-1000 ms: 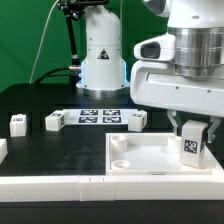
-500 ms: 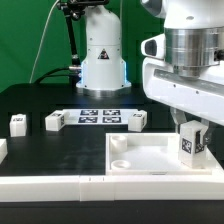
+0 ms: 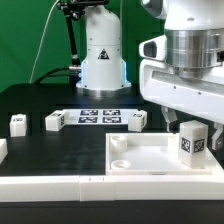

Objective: Assemble one leg

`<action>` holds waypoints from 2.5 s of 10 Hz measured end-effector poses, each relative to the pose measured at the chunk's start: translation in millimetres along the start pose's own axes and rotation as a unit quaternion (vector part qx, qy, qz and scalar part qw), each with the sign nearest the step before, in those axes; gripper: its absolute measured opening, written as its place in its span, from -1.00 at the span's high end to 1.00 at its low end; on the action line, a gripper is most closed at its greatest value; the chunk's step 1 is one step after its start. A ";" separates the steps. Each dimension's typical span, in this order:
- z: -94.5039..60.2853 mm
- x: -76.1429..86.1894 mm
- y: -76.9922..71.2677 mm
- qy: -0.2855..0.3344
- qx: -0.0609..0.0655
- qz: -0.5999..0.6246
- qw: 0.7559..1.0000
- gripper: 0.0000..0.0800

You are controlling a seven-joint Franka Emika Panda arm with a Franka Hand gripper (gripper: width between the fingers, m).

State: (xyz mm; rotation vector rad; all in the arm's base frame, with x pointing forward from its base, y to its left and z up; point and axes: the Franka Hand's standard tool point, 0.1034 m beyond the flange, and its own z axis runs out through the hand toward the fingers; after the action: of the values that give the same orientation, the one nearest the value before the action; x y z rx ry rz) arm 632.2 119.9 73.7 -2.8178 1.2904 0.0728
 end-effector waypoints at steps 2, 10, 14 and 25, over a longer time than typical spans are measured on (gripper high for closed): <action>0.2 -1.9 -1.4 0.001 0.000 -0.102 0.995 -0.62; 0.6 -3.9 -4.1 0.005 0.002 -0.435 0.900 -0.62; 0.5 -1.1 -2.7 0.006 0.001 -0.486 0.874 0.27; 3.0 5.2 1.6 -0.002 0.023 -0.071 0.997 0.27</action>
Offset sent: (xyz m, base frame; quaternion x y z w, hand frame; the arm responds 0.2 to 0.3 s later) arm 0.0015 0.0040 0.0028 -0.0045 0.0014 -0.1925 0.9813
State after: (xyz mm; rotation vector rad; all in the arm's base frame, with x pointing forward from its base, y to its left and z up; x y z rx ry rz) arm 634.3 115.0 70.3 -2.8585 1.0728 0.0428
